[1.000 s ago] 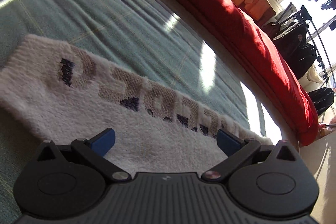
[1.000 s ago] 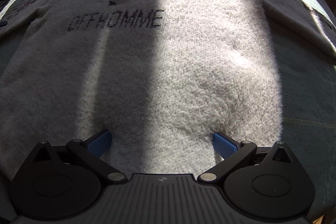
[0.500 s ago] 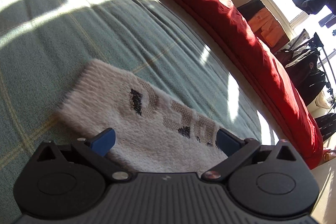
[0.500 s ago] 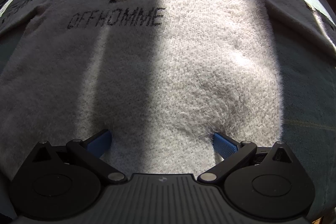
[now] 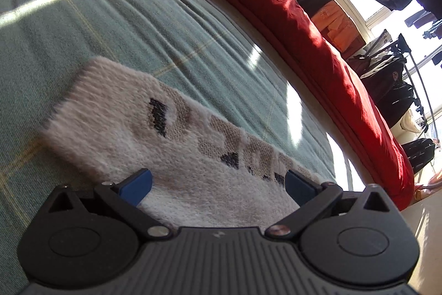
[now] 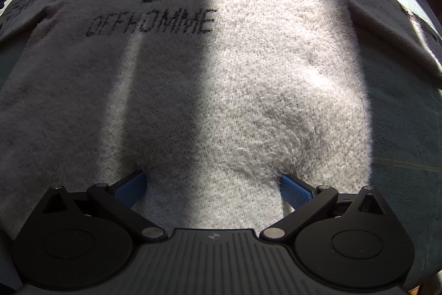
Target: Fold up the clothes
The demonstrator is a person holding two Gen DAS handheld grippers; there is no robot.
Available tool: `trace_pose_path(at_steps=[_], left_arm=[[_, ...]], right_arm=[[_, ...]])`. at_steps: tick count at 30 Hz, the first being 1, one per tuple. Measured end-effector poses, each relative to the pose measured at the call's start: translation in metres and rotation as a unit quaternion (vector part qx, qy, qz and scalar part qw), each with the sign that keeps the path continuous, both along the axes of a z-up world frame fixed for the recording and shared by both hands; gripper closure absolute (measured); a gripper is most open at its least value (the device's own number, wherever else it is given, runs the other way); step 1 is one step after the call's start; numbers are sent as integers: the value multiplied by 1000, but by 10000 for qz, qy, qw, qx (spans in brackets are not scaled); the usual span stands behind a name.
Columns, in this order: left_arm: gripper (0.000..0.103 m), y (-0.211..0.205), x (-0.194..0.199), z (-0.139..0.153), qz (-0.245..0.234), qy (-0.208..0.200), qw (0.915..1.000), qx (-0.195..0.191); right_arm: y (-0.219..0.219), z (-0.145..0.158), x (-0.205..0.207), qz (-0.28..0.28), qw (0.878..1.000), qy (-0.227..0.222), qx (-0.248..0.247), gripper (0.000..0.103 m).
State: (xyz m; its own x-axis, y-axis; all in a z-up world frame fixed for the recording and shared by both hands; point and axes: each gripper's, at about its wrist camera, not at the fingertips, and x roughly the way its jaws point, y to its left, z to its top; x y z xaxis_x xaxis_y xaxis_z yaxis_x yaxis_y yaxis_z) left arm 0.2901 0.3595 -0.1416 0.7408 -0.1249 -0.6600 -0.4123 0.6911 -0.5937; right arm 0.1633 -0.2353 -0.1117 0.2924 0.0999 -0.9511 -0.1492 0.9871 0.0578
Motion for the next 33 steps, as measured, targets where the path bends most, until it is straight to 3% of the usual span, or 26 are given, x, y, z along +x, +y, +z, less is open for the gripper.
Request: trace_pose_path(at_steps=[4, 8, 11, 13, 15, 18, 23, 27, 33], left_arm=[[1, 18, -14, 5, 310, 122, 9993, 141], [1, 9, -12, 23, 338, 258, 9979, 479], [1, -24, -8, 46, -119, -39, 9985, 531], [1, -63, 0, 64, -714, -197, 9954, 610], [1, -106, 6, 76, -1353, -354, 9886, 564], [1, -177, 11, 82, -2379, -534, 9696, 209], [1, -280, 1, 55, -3357, -136, 9415, 276], [1, -324, -16, 29, -3713, 395, 9265, 465], [1, -336, -64, 16, -3704, 694, 9232, 753]], right_arm=[[-1, 1, -3, -6, 10000, 14, -8, 0], [-1, 2, -6, -16, 10000, -29, -2, 0], [-1, 3, -9, -24, 10000, -67, -3, 0], [-1, 3, -10, -35, 10000, -70, -12, 0], [1, 2, -8, -38, 10000, -72, -21, 0], [3, -2, 1, -12, 9999, -103, -17, 0], [2, -3, 0, -15, 9999, -148, -6, 0], [-1, -1, -4, -14, 9999, -161, -1, 0], [-2, -1, -7, -23, 9996, -266, 43, 0]])
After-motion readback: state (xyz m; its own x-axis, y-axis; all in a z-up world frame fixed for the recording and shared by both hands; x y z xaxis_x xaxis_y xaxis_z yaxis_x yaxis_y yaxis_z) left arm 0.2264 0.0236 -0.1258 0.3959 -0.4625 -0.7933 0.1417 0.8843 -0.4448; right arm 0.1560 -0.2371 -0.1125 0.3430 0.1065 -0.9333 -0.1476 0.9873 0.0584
